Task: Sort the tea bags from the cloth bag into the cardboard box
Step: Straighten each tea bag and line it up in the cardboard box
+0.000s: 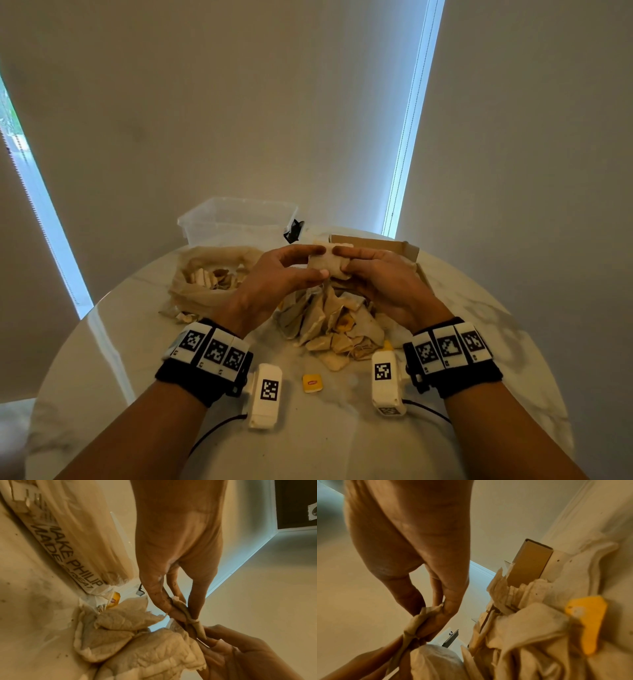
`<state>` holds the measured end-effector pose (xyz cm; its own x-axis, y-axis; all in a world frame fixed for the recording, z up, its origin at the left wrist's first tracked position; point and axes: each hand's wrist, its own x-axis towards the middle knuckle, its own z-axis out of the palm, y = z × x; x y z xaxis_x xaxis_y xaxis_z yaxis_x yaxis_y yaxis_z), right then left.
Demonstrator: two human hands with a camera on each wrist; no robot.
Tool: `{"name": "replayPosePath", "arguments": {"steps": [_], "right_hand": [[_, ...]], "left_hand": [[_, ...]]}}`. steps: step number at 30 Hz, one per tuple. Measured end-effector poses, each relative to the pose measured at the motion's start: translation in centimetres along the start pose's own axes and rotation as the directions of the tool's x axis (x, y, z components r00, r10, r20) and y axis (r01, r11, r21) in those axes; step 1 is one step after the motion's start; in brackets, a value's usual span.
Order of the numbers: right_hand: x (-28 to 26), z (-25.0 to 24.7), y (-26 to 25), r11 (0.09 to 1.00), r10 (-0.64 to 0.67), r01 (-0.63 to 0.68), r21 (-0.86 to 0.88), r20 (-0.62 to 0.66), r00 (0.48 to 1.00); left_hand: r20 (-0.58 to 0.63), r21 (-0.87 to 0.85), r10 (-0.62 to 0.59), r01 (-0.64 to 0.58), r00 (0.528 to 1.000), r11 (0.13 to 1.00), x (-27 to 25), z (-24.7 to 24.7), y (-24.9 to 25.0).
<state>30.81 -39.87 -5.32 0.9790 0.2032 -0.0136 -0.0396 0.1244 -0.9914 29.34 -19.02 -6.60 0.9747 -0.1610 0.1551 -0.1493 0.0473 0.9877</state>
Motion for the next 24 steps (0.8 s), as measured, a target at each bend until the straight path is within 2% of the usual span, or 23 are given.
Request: {"name": "replayPosePath", "arguments": {"steps": [3,5,12,17,24], "right_hand": [[-0.1,-0.2,0.0,0.997,0.027,-0.029,0.073,0.035,0.999],[-0.3,-0.2,-0.2,0.992,0.05,-0.056,0.11,0.058,0.997],[-0.5,-0.5,-0.7,0.963,0.165,-0.174,0.207,0.06,0.984],[-0.8,-0.9,-1.0,0.941,0.193,-0.212,0.263,0.099,0.976],[-0.7,-1.0,-1.3,0.933,0.207,-0.24,0.269,0.143,0.968]], "left_hand": [[0.02,-0.177,-0.069,0.071,0.997,0.982,0.2,0.3,0.2],[0.024,-0.236,-0.094,0.096,0.995,0.967,0.3,0.3,0.2],[-0.004,-0.226,-0.168,0.163,0.986,0.96,0.5,0.1,-0.1],[-0.02,-0.238,-0.19,0.18,0.982,0.955,0.7,-0.3,-0.2],[-0.016,-0.296,-0.151,0.14,0.988,0.945,0.4,-0.1,0.1]]}}
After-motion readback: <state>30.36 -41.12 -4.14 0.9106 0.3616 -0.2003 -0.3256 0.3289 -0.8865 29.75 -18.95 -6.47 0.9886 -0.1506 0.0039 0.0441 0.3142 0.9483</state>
